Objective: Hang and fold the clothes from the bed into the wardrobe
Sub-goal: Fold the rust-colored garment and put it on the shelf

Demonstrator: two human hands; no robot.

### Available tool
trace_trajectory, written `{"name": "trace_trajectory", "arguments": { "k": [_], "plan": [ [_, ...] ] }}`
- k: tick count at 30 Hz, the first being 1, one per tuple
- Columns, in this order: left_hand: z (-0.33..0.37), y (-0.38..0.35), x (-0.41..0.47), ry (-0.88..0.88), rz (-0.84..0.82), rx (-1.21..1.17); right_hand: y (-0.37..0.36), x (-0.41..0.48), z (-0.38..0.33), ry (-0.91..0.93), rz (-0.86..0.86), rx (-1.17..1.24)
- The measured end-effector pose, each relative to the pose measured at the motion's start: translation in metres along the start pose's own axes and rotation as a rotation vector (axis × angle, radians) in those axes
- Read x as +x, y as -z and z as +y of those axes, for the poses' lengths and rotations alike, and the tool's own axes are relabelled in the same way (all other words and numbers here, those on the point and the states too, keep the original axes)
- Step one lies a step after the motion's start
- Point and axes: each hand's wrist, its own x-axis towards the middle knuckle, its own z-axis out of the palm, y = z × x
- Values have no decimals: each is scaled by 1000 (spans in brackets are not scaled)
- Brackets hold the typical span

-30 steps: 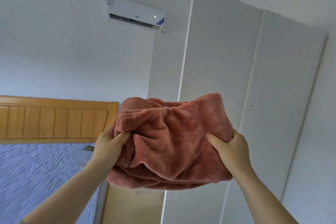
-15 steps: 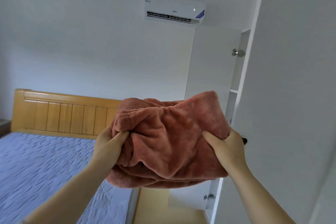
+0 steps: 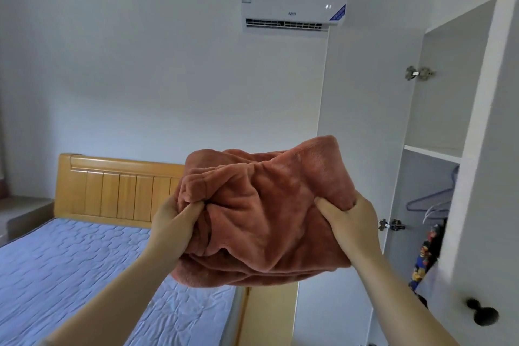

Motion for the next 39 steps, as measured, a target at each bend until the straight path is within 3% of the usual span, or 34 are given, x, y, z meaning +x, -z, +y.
{"name": "trace_trajectory", "arguments": {
  "k": [7,18,27,39],
  "plan": [
    [-34,-45,87,-7,-112,39,-45,69,44,-14,105,4],
    [-95,-182,244,14,-364,-135,-62,187,101,-33,310,-170],
    [-108,-343,290,24,-612,-290,2,259,145,-25,466,-324],
    [-82,-532,323,-24,-738,-469,96,371,191,61,583,-504]
  ]
}}
